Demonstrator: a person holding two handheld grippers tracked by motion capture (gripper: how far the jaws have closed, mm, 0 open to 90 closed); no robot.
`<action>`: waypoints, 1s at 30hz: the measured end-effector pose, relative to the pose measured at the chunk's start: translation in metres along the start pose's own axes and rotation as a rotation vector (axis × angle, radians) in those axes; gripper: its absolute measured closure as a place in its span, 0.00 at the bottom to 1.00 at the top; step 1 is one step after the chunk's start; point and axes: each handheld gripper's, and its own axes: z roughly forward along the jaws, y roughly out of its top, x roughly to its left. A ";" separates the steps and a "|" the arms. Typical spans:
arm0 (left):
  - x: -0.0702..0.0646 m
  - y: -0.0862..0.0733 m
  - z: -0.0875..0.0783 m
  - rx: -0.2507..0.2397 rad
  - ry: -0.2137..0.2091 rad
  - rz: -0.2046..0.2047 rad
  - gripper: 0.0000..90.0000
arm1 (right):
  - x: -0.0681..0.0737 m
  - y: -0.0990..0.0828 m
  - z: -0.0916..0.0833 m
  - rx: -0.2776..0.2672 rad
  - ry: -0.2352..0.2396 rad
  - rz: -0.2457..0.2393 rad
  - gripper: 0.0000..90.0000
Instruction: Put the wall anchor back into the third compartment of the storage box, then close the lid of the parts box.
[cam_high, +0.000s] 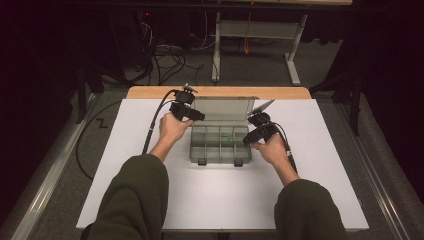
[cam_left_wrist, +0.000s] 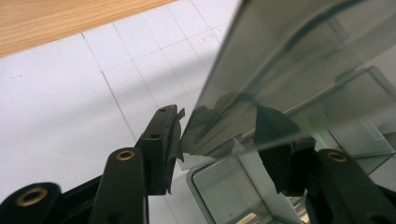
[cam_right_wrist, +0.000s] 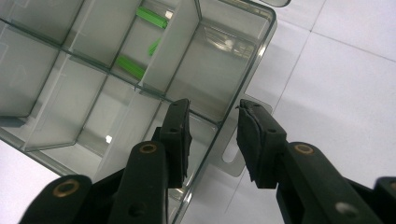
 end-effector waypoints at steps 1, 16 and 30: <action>0.000 0.000 0.000 0.000 -0.001 0.001 0.55 | 0.000 0.000 0.000 0.001 0.001 0.000 0.74; -0.001 -0.002 -0.003 0.001 -0.005 0.020 0.54 | -0.001 0.000 0.000 -0.004 0.003 -0.005 0.74; -0.002 -0.004 -0.006 -0.007 -0.011 0.035 0.54 | -0.001 -0.002 0.000 -0.012 0.003 -0.011 0.74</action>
